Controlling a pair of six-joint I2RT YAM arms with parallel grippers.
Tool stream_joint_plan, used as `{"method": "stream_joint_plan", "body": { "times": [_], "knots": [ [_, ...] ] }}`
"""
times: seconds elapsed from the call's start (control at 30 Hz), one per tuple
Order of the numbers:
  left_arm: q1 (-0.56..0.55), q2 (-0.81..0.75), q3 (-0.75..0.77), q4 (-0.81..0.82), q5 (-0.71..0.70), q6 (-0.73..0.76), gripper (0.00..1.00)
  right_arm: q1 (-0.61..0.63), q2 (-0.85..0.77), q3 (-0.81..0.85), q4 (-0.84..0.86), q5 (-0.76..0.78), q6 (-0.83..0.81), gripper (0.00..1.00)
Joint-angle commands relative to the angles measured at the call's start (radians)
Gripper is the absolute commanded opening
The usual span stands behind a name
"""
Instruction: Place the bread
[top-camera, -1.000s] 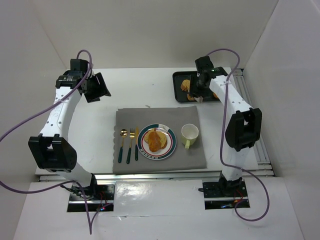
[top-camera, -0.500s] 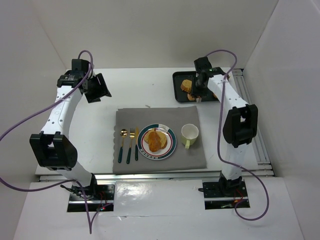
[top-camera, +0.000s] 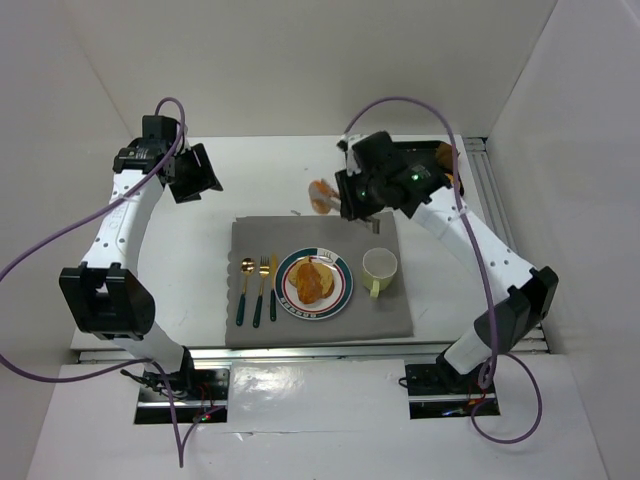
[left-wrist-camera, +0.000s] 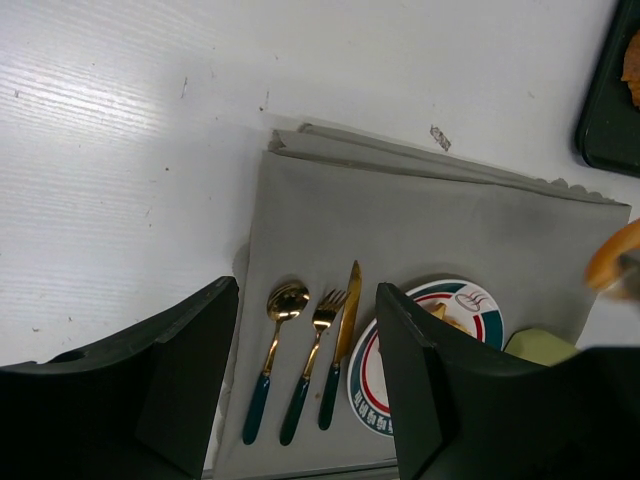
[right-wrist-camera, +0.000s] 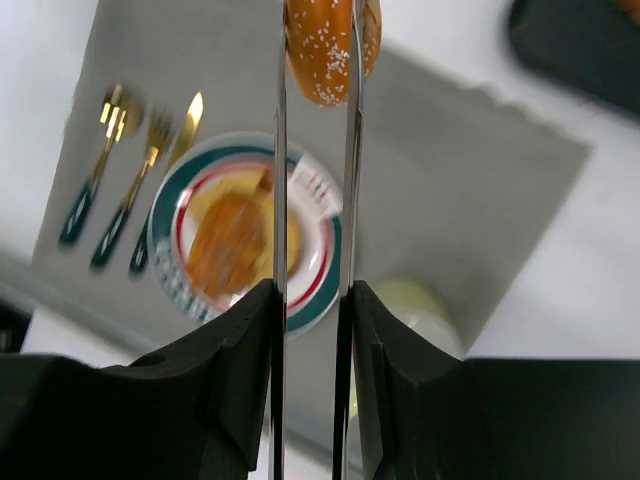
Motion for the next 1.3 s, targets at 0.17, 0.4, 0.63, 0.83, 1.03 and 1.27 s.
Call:
{"method": "stream_joint_plan", "body": {
  "times": [0.17,0.4,0.63,0.83,1.03,1.27],
  "knots": [
    [0.002,0.006,0.045,0.01,0.0,0.02,0.7,0.11,-0.09,-0.147,-0.208,-0.036,-0.003,0.28],
    [0.002,0.024,0.063,0.001,0.009,0.02,0.7,0.168,-0.108,-0.205,-0.25,-0.064,0.006,0.3],
    [0.002,0.024,0.063,0.001,0.018,0.02,0.7,0.214,-0.09,-0.209,-0.259,-0.039,0.025,0.33],
    [0.002,0.024,0.063,0.001,0.038,0.02,0.7,0.233,-0.081,-0.17,-0.279,-0.009,0.043,0.6],
    [0.002,0.024,0.063,0.01,0.038,0.02,0.7,0.244,-0.072,-0.114,-0.299,0.022,0.052,0.63],
    [0.002,0.033,0.072,0.01,0.038,0.029,0.7,0.273,-0.041,-0.006,-0.331,0.09,0.062,0.63]
  ]
}}
